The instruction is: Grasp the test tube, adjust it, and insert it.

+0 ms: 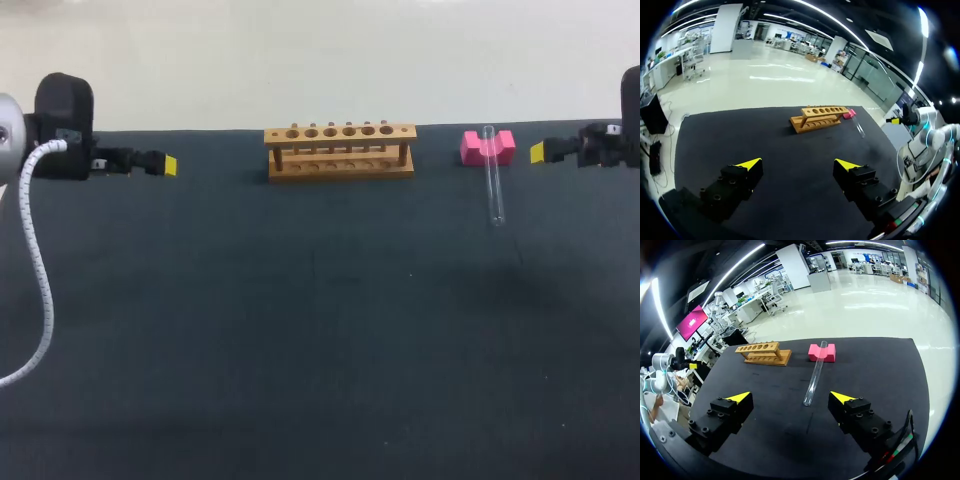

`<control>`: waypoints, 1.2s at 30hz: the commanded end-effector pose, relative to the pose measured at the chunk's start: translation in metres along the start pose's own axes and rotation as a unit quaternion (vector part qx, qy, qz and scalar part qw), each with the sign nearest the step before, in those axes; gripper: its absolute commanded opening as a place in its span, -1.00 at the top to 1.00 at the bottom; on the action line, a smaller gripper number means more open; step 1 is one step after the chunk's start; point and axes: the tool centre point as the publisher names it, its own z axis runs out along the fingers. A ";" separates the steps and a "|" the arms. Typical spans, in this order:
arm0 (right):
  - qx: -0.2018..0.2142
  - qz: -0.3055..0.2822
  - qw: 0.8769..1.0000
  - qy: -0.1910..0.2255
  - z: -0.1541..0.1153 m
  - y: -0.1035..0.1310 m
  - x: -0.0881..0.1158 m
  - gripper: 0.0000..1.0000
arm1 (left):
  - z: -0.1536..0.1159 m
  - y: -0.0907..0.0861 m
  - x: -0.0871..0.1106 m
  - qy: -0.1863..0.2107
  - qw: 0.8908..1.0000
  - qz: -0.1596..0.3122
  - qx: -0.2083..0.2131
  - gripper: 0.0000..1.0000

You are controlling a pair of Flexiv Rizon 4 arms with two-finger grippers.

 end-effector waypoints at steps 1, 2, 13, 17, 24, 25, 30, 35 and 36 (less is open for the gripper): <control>0.003 0.000 1.000 0.000 0.000 0.001 0.000 -1.00 | 0.006 0.013 -0.001 -0.016 0.997 0.036 0.069 -1.00; 0.003 0.000 1.000 0.000 0.000 0.001 0.000 -1.00 | 0.007 0.014 -0.002 -0.017 0.996 0.050 0.076 -1.00; 0.003 0.000 1.000 0.000 0.000 0.001 0.000 -1.00 | 0.030 0.028 -0.021 -0.059 0.969 0.194 0.144 -1.00; 0.003 0.000 1.000 0.000 0.000 0.001 0.000 -1.00 | 0.039 0.033 -0.031 -0.079 0.956 0.226 0.170 -1.00; 0.003 0.000 1.000 0.000 0.000 0.001 0.000 -1.00 | 0.056 0.037 -0.046 -0.103 0.933 0.279 0.204 -1.00; 0.003 0.000 1.000 0.000 0.000 0.001 0.000 -1.00 | 0.058 0.038 -0.047 -0.103 0.931 0.284 0.206 -1.00; 0.003 0.000 1.000 0.000 0.000 0.001 0.000 -1.00 | 0.074 0.042 -0.054 -0.097 0.923 0.301 0.218 -1.00; 0.003 0.000 1.000 0.000 0.000 0.001 0.000 -1.00 | 0.095 0.046 -0.057 -0.088 0.921 0.306 0.224 -1.00; 0.003 0.000 1.000 0.000 0.000 0.001 0.000 -1.00 | 0.100 0.047 -0.057 -0.085 0.919 0.314 0.221 -1.00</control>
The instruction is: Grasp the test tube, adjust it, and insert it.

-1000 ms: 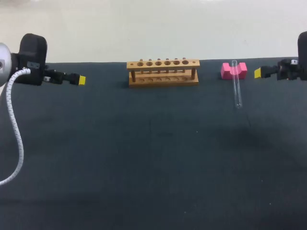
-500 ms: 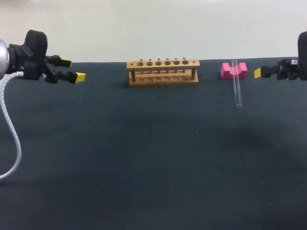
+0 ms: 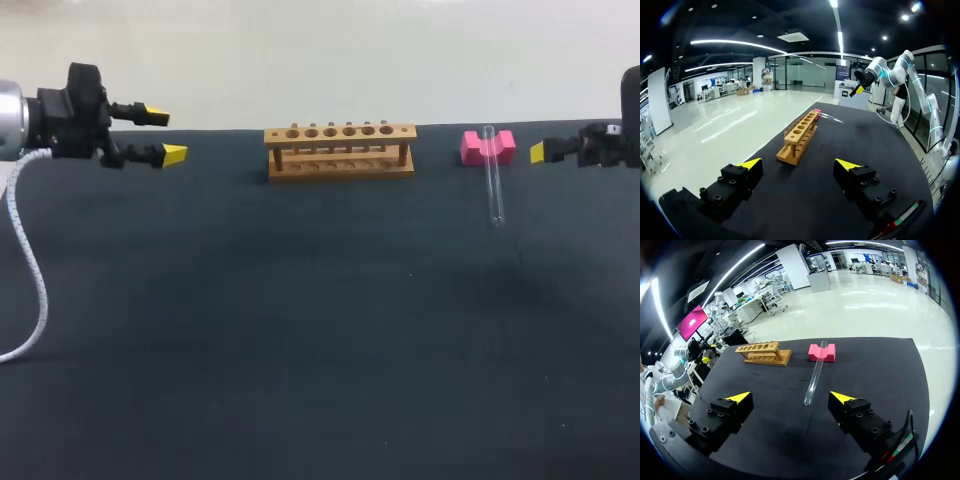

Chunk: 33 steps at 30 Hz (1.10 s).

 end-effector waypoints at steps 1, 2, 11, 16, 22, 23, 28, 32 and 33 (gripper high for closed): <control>0.003 0.000 1.000 0.000 0.000 0.001 0.000 -1.00 | 0.025 0.015 0.006 0.009 0.999 0.009 0.041 -1.00; 0.003 0.000 1.000 0.000 0.000 0.001 0.000 -1.00 | 0.029 0.016 0.007 0.009 0.999 0.005 0.045 -1.00; 0.003 0.000 1.000 0.000 0.000 0.001 0.000 -1.00 | 0.055 0.013 0.013 0.012 0.998 0.038 0.054 -1.00; 0.003 0.000 1.000 0.000 0.000 0.001 0.000 -1.00 | 0.063 0.009 0.016 0.010 0.997 0.054 0.057 -1.00; 0.003 0.000 1.000 0.000 0.000 0.001 0.000 -1.00 | 0.064 0.004 0.016 0.003 0.997 0.046 0.059 -1.00; 0.003 0.000 1.000 0.000 0.000 0.001 0.000 -1.00 | 0.064 0.004 0.016 0.001 0.997 0.043 0.059 -1.00; 0.003 0.000 1.000 0.000 0.000 0.001 0.000 -1.00 | 0.064 0.004 0.016 0.001 0.997 0.043 0.059 -1.00; 0.003 0.000 1.000 0.000 0.000 0.001 0.000 -1.00 | 0.064 0.004 0.016 0.001 0.997 0.043 0.059 -1.00; 0.003 0.000 1.000 0.000 0.000 0.001 0.000 -1.00 | 0.064 0.004 0.016 0.001 0.997 0.043 0.059 -1.00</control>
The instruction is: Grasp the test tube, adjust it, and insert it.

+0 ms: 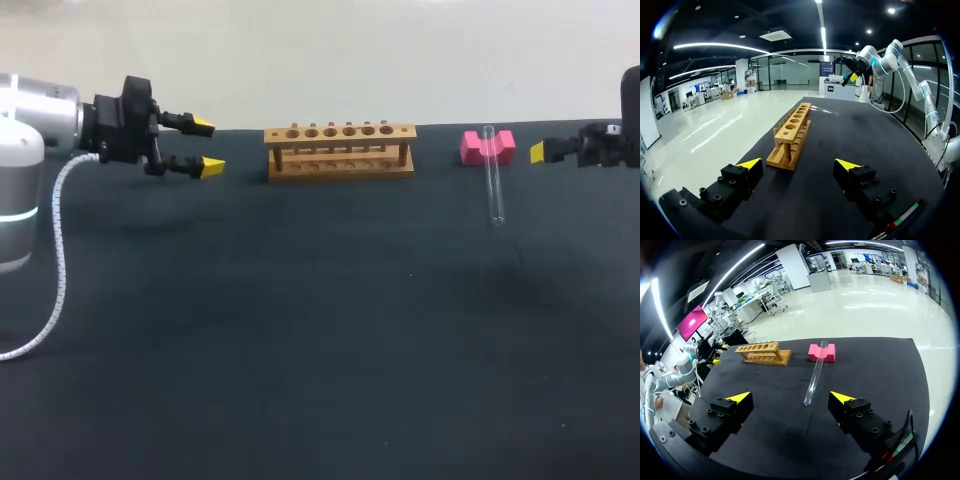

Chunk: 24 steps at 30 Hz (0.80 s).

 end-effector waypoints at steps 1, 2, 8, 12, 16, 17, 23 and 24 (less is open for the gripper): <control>0.002 0.000 1.000 0.000 0.000 0.001 0.000 -1.00 | 0.000 -0.001 0.001 -0.002 1.000 0.001 -0.002 -1.00; 0.002 0.000 1.000 0.000 0.000 0.001 0.000 -1.00 | 0.000 -0.001 0.001 -0.002 1.000 0.001 -0.002 -1.00; 0.002 0.000 1.000 0.000 0.000 0.001 0.000 -1.00 | 0.000 -0.001 0.001 -0.002 1.000 0.001 -0.002 -1.00; 0.002 0.000 1.000 0.000 0.000 0.001 0.000 -1.00 | 0.000 -0.001 0.001 -0.002 1.000 0.001 -0.002 -1.00; 0.002 0.000 1.000 0.000 0.000 0.001 0.000 -1.00 | 0.000 -0.001 0.001 -0.002 1.000 0.001 -0.002 -1.00; 0.016 -0.008 1.000 0.001 0.002 0.002 -0.001 -1.00 | 0.000 -0.001 0.001 -0.002 1.000 0.001 -0.002 -1.00; 0.072 -0.010 0.997 -0.011 0.013 0.009 -0.004 -1.00 | 0.000 -0.001 0.001 -0.002 1.000 0.001 -0.002 -1.00; 0.083 -0.017 0.996 -0.009 0.014 0.011 -0.004 -1.00 | 0.000 -0.001 0.001 -0.002 1.000 0.001 -0.002 -1.00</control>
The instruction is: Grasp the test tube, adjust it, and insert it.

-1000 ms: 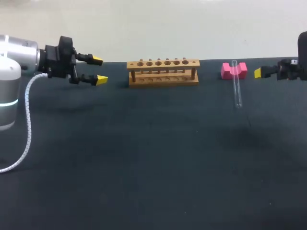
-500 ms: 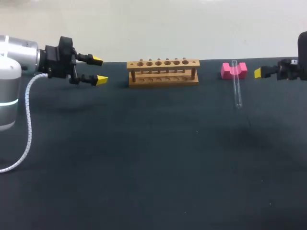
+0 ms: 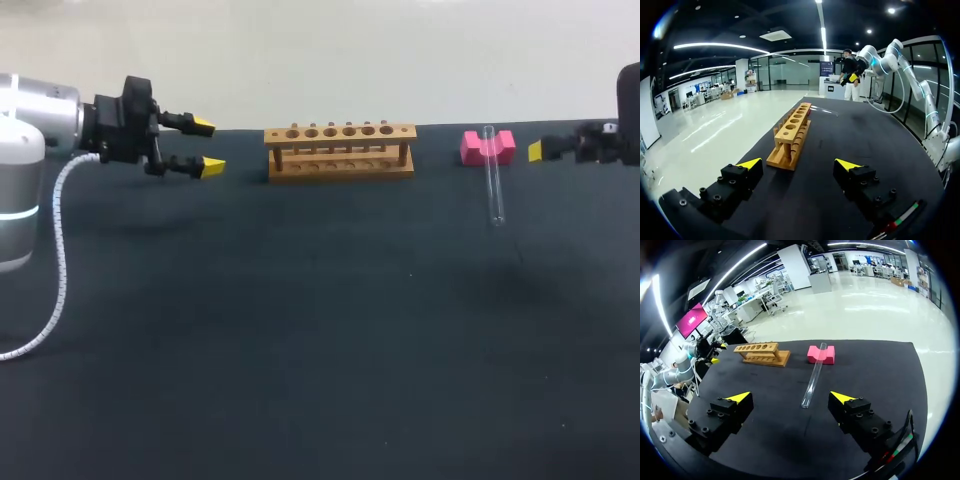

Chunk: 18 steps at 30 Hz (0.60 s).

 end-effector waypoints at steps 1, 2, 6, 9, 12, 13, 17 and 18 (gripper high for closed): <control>0.085 -0.008 0.996 -0.003 0.011 0.013 0.001 -1.00 | -0.001 -0.001 0.001 -0.002 1.000 0.001 -0.002 -1.00; 0.099 -0.016 0.995 -0.001 0.013 0.014 0.001 -1.00 | -0.001 -0.001 0.001 -0.002 1.000 0.001 -0.002 -1.00; 0.141 -0.032 0.989 -0.004 0.023 0.014 0.000 -1.00 | -0.001 -0.001 0.001 -0.002 1.000 0.001 -0.002 -1.00; 0.177 -0.039 0.983 -0.015 0.031 0.015 -0.004 -1.00 | -0.001 -0.001 0.001 -0.002 1.000 0.001 -0.002 -1.00; 0.210 -0.043 0.976 -0.021 0.038 0.018 -0.007 -1.00 | -0.001 -0.001 0.001 -0.002 1.000 0.001 -0.002 -1.00; 0.225 -0.046 0.973 -0.020 0.041 0.019 -0.009 -1.00 | -0.001 -0.001 0.001 -0.002 1.000 0.001 -0.002 -1.00; 0.264 -0.050 0.963 -0.027 0.047 0.024 -0.016 -1.00 | -0.001 -0.001 0.001 -0.002 1.000 0.001 -0.002 -1.00; 0.276 -0.050 0.959 -0.025 0.049 0.025 -0.018 -1.00 | -0.001 -0.001 0.001 -0.002 1.000 0.001 -0.002 -1.00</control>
